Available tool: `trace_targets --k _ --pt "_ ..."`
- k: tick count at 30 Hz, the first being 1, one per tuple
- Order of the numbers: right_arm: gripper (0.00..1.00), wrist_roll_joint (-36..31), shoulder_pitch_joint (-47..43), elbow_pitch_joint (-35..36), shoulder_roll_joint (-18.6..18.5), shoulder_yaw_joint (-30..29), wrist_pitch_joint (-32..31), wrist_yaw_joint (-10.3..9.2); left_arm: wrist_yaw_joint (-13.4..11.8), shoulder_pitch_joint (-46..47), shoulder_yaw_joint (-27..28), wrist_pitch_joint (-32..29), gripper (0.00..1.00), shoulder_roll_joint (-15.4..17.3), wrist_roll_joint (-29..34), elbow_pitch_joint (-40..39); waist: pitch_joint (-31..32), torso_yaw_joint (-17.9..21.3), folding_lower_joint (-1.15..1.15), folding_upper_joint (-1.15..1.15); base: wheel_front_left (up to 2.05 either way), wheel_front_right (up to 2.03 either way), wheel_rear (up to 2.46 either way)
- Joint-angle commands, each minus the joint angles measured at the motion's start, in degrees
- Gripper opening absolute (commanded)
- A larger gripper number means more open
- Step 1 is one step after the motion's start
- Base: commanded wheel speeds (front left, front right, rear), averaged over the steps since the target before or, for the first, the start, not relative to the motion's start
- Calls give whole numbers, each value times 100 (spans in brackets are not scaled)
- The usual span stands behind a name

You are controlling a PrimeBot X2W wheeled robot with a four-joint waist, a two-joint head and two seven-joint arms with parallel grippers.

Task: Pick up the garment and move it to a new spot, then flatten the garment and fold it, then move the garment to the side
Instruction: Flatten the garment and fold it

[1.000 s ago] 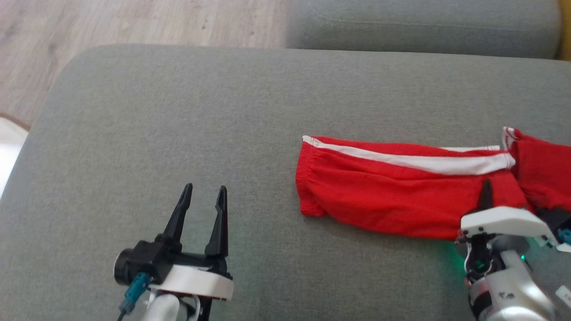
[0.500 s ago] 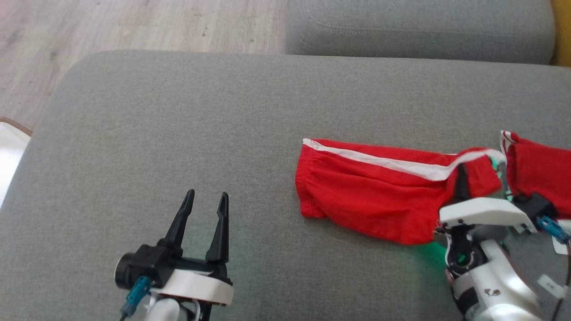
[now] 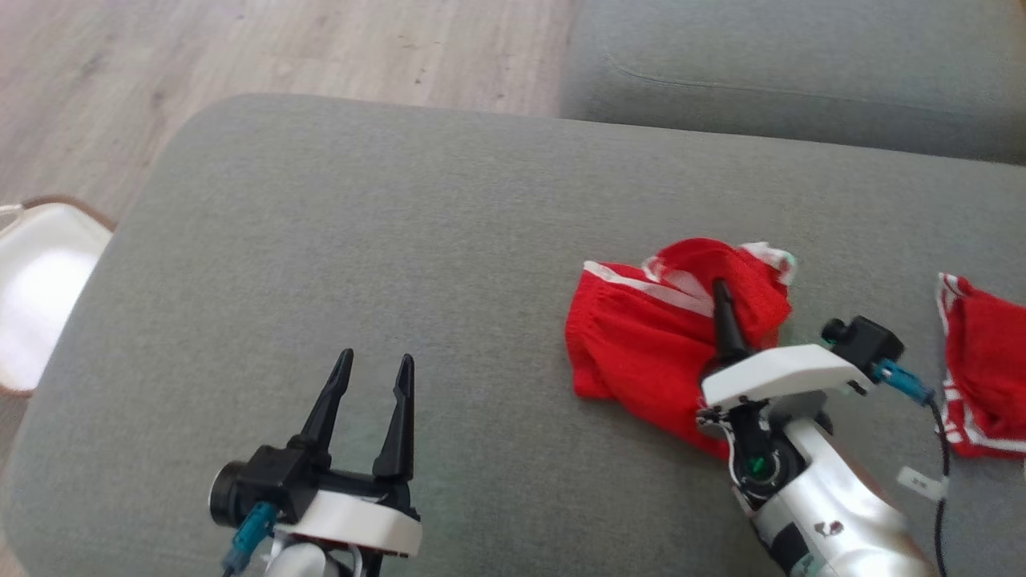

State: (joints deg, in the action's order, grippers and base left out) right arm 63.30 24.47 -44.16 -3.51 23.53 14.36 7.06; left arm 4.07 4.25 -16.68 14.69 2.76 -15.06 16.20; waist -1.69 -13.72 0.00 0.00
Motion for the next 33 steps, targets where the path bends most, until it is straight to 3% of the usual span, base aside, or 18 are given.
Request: trace_targets --k 1,9,16,18,19,26,33 --pt "0 78 327 214 63 234 62 43 -2 130 162 30 100 11 27 -163 10 -117 0 0 0 0 0" --pt "0 239 497 225 63 615 63 43 5 92 156 30 100 11 22 -147 -7 -388 0 0 0 0 0" --pt "0 -37 643 -15 63 1136 63 43 -3 103 113 30 100 11 -1 -163 -90 -493 0 0 0 0 0" --pt "96 -128 686 -184 63 1390 63 43 -2 124 103 30 100 11 -8 -160 -109 -509 0 0 0 0 0" --pt "100 -183 714 -281 63 1488 63 43 -4 132 102 30 100 11 -11 -157 -115 -512 0 0 0 0 0" --pt "100 -381 768 -437 63 2507 63 43 -21 145 107 30 100 11 -14 -110 -106 -486 0 0 0 0 0" --pt "100 143 749 -253 63 3495 -301 43 -29 144 209 30 100 11 -6 -96 -40 -320 0 0 0 0 0"
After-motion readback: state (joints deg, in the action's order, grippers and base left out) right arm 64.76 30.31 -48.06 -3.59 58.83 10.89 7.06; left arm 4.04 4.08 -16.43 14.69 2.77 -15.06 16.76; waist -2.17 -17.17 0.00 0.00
